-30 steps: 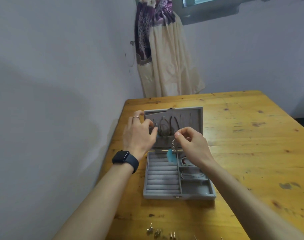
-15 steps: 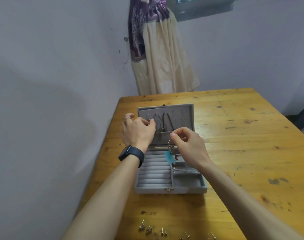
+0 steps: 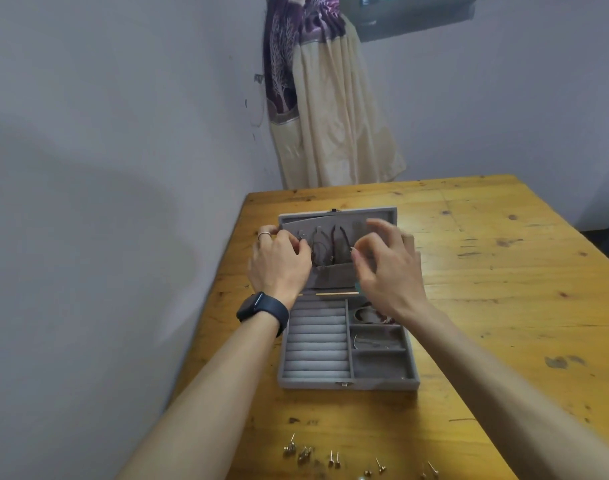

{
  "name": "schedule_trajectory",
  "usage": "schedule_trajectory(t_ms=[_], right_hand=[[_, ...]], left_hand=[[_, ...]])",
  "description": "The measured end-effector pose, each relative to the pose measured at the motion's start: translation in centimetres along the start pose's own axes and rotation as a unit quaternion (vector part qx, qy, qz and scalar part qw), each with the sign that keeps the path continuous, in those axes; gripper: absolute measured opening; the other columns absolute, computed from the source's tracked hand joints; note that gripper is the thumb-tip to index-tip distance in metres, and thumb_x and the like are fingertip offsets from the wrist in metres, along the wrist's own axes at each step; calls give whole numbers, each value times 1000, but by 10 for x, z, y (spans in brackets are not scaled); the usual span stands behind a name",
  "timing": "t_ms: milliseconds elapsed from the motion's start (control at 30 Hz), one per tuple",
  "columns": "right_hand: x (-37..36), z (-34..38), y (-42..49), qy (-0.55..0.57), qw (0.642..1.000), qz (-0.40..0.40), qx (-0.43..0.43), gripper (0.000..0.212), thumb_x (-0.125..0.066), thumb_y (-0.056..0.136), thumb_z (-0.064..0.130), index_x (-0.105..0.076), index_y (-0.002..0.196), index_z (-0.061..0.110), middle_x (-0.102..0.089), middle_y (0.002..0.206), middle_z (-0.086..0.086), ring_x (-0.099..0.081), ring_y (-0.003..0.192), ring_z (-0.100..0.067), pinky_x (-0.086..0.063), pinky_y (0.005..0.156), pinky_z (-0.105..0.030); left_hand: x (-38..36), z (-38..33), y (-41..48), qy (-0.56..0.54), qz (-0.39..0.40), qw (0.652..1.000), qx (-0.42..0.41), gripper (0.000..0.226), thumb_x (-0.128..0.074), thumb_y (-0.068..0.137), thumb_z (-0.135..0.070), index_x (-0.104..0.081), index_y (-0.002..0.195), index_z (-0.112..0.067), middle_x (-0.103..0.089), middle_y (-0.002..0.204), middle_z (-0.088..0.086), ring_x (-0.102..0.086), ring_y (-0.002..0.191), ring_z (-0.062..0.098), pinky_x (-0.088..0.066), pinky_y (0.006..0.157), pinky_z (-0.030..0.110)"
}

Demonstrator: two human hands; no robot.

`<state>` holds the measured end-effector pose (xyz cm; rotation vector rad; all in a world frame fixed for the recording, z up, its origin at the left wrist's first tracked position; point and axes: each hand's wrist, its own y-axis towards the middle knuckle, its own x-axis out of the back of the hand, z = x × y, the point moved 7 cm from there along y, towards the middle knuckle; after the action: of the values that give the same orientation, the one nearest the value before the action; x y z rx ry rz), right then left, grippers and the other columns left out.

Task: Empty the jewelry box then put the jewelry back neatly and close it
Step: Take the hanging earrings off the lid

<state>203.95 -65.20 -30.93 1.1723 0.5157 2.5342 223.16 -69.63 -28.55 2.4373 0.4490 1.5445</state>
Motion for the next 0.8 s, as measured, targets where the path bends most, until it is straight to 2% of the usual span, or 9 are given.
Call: schedule_trajectory(t_ms=[133, 300, 433, 567, 800], right_hand=[[4, 20, 26, -95, 992, -15, 86, 13, -50, 97, 32, -59, 93, 23, -37, 156, 2, -16, 150, -22, -19, 113, -46], [-14, 21, 37, -125, 988, 68, 64, 17, -41, 101, 35, -56, 101, 27, -35, 157, 6, -13, 152, -17, -4, 120, -55], [-13, 26, 33, -123, 989, 54, 67, 17, -44, 100, 35, -58, 101, 26, -37, 155, 6, -15, 151, -18, -7, 120, -55], [-15, 25, 31, -126, 988, 68, 59, 15, -45, 100, 35, -57, 100, 27, -32, 158, 6, -10, 152, -17, -8, 118, -56], [-13, 25, 29, -125, 988, 68, 64, 14, -46, 99, 35, -58, 100, 28, -30, 159, 6, -9, 152, -15, -9, 118, -56]], left_hand=[[3, 0, -1, 12, -10, 1000, -5, 22, -55, 94, -41, -65, 91, -21, -53, 129, 1, -57, 109, 23, -54, 83, 38], [7, 0, -1, 54, -24, 998, -20, 20, -54, 93, -43, -63, 95, -25, -54, 125, 1, -56, 105, 25, -53, 81, 39], [9, 1, -1, 75, -43, 996, -19, 23, -56, 93, -44, -64, 101, -24, -55, 127, 1, -56, 106, 26, -52, 81, 39], [7, -2, -3, 65, -57, 996, -14, 23, -60, 93, -41, -66, 103, -21, -52, 132, 0, -55, 110, 24, -52, 82, 39], [12, -3, -3, -8, -78, 997, -25, 15, -64, 92, -33, -70, 89, -20, -51, 135, -2, -54, 113, 21, -51, 82, 38]])
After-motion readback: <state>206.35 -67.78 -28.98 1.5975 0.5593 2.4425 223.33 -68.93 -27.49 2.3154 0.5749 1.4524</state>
